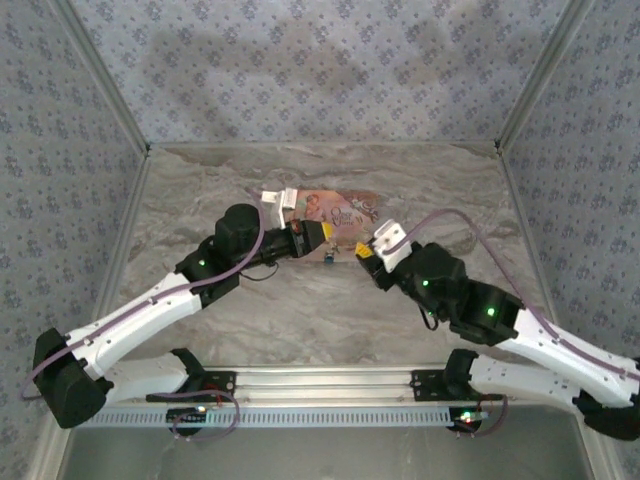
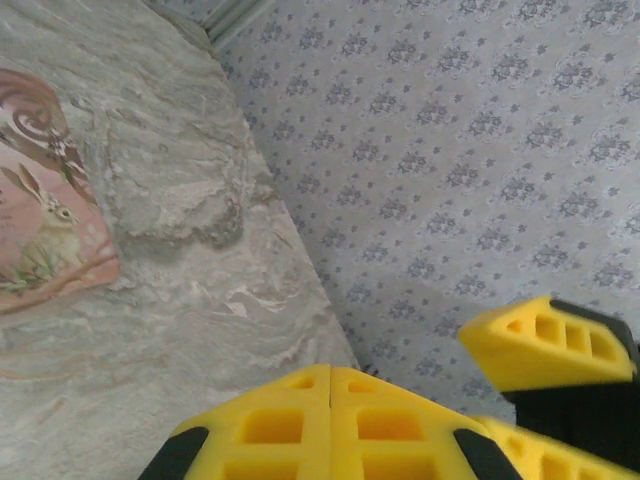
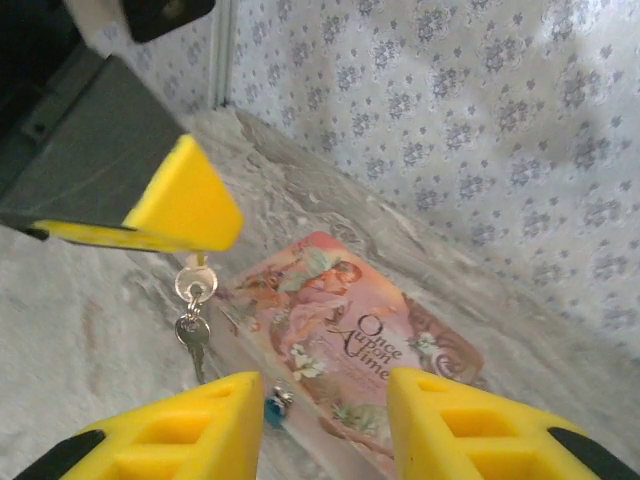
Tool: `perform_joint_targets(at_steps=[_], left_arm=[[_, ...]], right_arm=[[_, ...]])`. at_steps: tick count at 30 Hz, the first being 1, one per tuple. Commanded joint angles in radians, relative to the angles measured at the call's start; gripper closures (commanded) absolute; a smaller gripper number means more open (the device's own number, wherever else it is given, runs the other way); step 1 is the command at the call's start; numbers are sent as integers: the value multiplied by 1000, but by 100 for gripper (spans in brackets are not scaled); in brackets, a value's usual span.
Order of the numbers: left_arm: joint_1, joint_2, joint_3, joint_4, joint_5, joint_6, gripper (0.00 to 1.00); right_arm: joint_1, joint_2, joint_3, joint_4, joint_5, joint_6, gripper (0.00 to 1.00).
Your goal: Unlock a padlock with a key
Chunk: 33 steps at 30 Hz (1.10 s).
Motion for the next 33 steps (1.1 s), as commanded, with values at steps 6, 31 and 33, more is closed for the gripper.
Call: perform_joint_targets(at_steps=[6, 31, 33], left_arm=[[11, 0, 46, 88, 54, 127, 100], [-45, 37, 47, 277, 142, 119, 100], [-44, 35, 50, 278, 142, 119, 100]], right_arm=[[-345, 11, -68, 147, -749, 492, 60], [-498, 48, -267, 764, -1080, 974, 55], [-492, 48, -269, 763, -1084, 968, 56]])
